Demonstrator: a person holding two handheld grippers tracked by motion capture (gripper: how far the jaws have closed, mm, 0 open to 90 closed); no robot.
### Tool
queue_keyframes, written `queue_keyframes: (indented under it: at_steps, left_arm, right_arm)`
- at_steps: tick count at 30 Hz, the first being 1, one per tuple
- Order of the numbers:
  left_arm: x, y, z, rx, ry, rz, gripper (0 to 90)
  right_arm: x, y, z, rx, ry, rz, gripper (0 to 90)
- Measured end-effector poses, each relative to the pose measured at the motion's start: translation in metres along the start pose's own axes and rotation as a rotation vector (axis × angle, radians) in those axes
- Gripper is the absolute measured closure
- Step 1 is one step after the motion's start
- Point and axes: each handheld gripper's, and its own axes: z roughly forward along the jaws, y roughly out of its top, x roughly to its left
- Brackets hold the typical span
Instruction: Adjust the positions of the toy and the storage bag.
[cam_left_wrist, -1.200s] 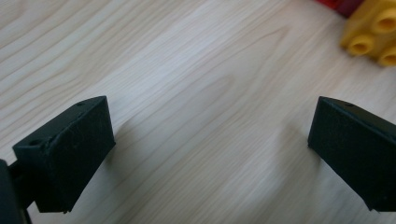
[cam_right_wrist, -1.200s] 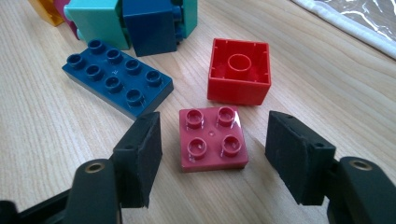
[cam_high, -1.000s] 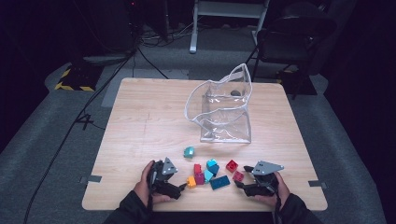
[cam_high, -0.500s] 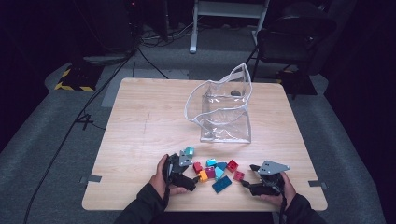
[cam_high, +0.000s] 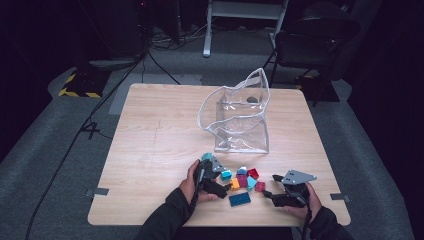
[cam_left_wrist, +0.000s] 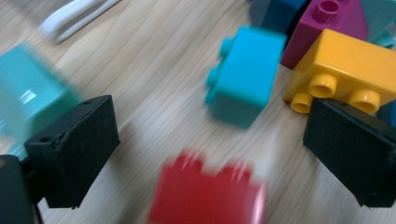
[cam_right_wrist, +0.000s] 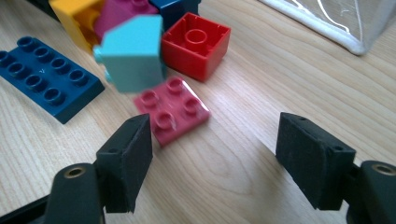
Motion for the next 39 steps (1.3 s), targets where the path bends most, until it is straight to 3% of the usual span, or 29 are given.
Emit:
queue_keyframes:
  at_steps: [8,10,11,12,14,16,18,20,22,26,28,32,34,36,39]
  left_arm:
    - [-0.004,0.008,0.005,0.004,0.007,0.019,4.0]
    - [-0.006,0.007,-0.003,0.017,0.045,0.041,10.2]
    - [-0.007,0.006,-0.007,0.007,0.048,0.055,21.2]
    - [-0.008,0.005,-0.011,0.001,0.048,0.071,25.2]
    - [-0.007,0.002,-0.023,-0.028,0.05,0.081,12.2]
    - [-0.005,-0.001,-0.033,-0.046,0.054,0.084,21.1]
    - [-0.001,-0.005,-0.044,-0.055,0.073,0.084,14.7]
    - [0.002,-0.007,-0.05,-0.072,0.082,0.08,19.0]
    - [0.015,-0.012,-0.066,-0.106,0.098,0.049,15.4]
    - [0.036,-0.017,-0.072,-0.138,0.112,-0.018,16.4]
    - [0.046,-0.018,-0.067,-0.135,0.097,-0.062,16.0]
    - [0.057,-0.017,-0.05,-0.099,0.09,-0.081,16.1]
    - [0.059,-0.016,-0.045,-0.102,0.084,-0.093,16.2]
    - [0.062,-0.013,-0.036,-0.094,0.052,-0.122,16.6]
    - [0.061,-0.01,-0.028,-0.087,0.034,-0.126,19.2]
  right_arm:
    - [-0.007,-0.003,-0.003,0.0,0.008,0.021,28.1]
    - [-0.008,-0.004,-0.005,0.007,-0.002,0.005,27.9]
    - [-0.009,-0.005,-0.006,-0.004,0.008,0.013,28.0]
    - [-0.01,-0.005,-0.007,-0.011,0.01,0.015,28.0]
    - [-0.012,-0.006,-0.008,-0.008,-0.003,0.011,27.8]
    - [-0.015,-0.007,-0.01,-0.021,0.006,0.026,27.8]
    - [-0.018,-0.008,-0.013,-0.032,0.01,0.04,27.8]
    - [-0.019,-0.009,-0.013,-0.037,0.009,0.043,27.8]
    - [-0.022,-0.01,-0.016,-0.042,0.003,0.053,28.0]
    - [-0.025,-0.011,-0.018,-0.05,-0.004,0.062,28.2]
    - [-0.026,-0.011,-0.017,-0.05,-0.007,0.065,28.3]
    - [-0.029,-0.012,-0.018,-0.051,-0.018,0.073,28.4]
    - [-0.03,-0.012,-0.019,-0.052,-0.019,0.075,28.4]
    - [-0.034,-0.013,-0.02,-0.049,-0.033,0.092,28.6]
    - [-0.036,-0.014,-0.02,-0.046,-0.042,0.103,28.7]
